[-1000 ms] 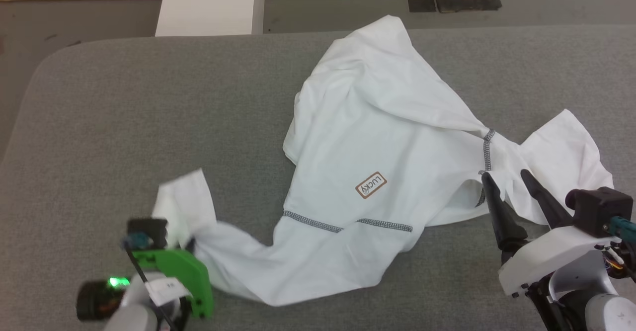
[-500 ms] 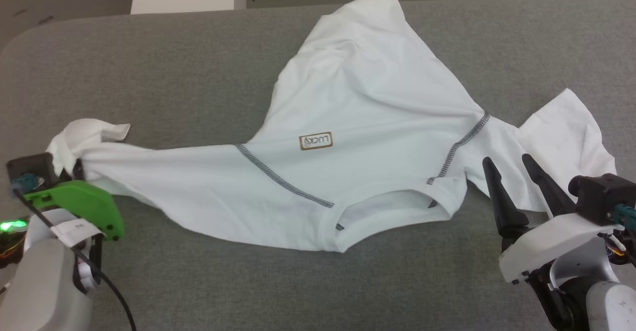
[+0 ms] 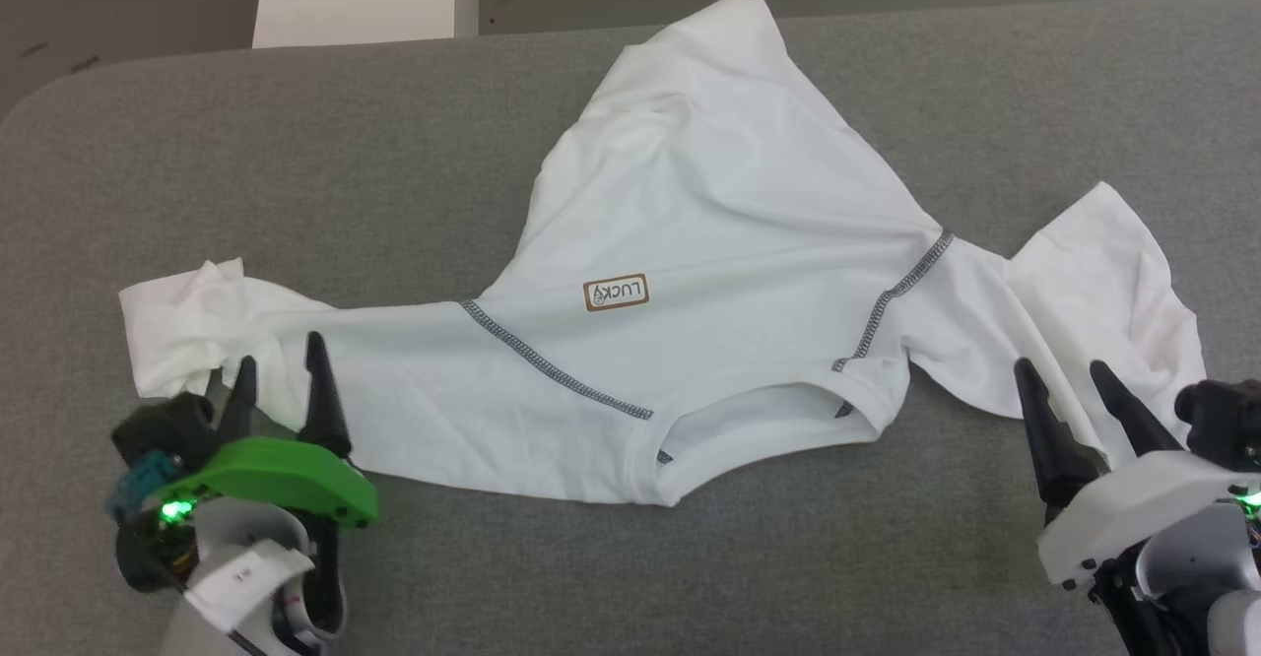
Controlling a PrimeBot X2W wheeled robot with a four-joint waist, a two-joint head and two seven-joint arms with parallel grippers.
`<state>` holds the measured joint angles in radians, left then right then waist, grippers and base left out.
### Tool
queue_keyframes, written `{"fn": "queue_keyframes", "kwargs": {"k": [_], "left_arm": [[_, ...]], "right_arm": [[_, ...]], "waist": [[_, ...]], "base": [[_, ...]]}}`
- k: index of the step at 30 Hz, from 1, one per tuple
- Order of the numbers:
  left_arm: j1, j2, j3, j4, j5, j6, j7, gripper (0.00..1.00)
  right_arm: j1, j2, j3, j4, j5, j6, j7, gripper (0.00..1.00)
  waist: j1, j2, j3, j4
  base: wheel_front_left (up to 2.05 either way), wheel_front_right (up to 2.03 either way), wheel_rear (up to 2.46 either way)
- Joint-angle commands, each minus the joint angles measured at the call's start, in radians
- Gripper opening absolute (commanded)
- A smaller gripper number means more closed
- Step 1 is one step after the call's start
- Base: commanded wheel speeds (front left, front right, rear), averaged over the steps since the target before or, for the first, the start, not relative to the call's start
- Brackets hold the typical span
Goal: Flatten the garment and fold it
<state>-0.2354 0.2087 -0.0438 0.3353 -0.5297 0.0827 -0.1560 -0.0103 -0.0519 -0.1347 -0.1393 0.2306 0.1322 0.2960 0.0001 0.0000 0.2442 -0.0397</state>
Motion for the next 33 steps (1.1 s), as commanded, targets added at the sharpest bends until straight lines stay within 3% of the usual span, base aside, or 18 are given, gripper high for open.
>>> {"fn": "queue_keyframes", "kwargs": {"k": [1, 8, 16, 24, 25, 26, 27, 28, 33], "left_arm": [[0.030, -0.020, -0.011, -0.030, 0.005, -0.004, -0.029, 1.00], [0.134, -0.089, -0.078, -0.161, 0.079, 0.017, -0.092, 1.00], [0.143, -0.109, -0.079, -0.228, 0.150, 0.015, -0.105, 1.00], [0.127, -0.116, -0.060, -0.244, 0.173, 0.003, -0.106, 1.00], [0.124, -0.117, -0.059, -0.242, 0.174, 0.001, -0.106, 1.00], [0.122, -0.118, -0.058, -0.239, 0.175, -0.001, -0.106, 1.00], [0.121, -0.118, -0.058, -0.238, 0.176, -0.002, -0.106, 1.00], [0.119, -0.119, -0.057, -0.236, 0.176, -0.004, -0.106, 1.00], [0.112, -0.121, -0.056, -0.230, 0.181, -0.011, -0.106, 1.00]], "right_arm": [[0.016, 0.002, -0.017, 0.011, 0.008, -0.002, 0.007, 1.00], [0.038, 0.002, -0.135, 0.104, -0.013, -0.002, 0.046, 1.00], [-0.083, 0.002, -0.289, 0.272, -0.092, -0.002, 0.079, 1.00], [-0.199, 0.002, -0.375, 0.425, -0.198, -0.002, 0.206, 1.00], [-0.209, 0.002, -0.384, 0.443, -0.208, -0.002, 0.230, 0.82], [-0.221, 0.002, -0.393, 0.455, -0.216, -0.002, 0.246, 0.44], [-0.227, 0.002, -0.396, 0.460, -0.223, -0.002, 0.255, 0.29], [-0.236, 0.002, -0.399, 0.464, -0.235, -0.002, 0.264, 0.01], [-0.286, -0.006, -0.457, 0.408, -0.291, -0.002, 0.245, 0.00]], "waist": [[-0.0001, 0.0000, -0.023, 0.012], [-0.0001, 0.0000, -0.060, 0.039], [-0.0001, 0.0000, -0.046, 0.056], [-0.0001, 0.0000, -0.007, 0.065], [-0.0001, 0.0000, -0.001, 0.068], [-0.0001, 0.0000, 0.004, 0.070], [-0.0001, 0.0000, 0.006, 0.071], [-0.0001, 0.0000, 0.010, 0.074], [-0.0001, 0.0000, 0.026, 0.087]], "base": [[0.00, 0.00, 0.00], [0.00, 0.00, 0.00], [0.00, 0.00, 0.00], [0.00, 0.00, 0.00], [0.00, 0.00, 0.00], [0.00, 0.00, 0.00], [0.00, 0.00, 0.00], [0.00, 0.00, 0.00], [0.00, 0.00, 0.00]]}}
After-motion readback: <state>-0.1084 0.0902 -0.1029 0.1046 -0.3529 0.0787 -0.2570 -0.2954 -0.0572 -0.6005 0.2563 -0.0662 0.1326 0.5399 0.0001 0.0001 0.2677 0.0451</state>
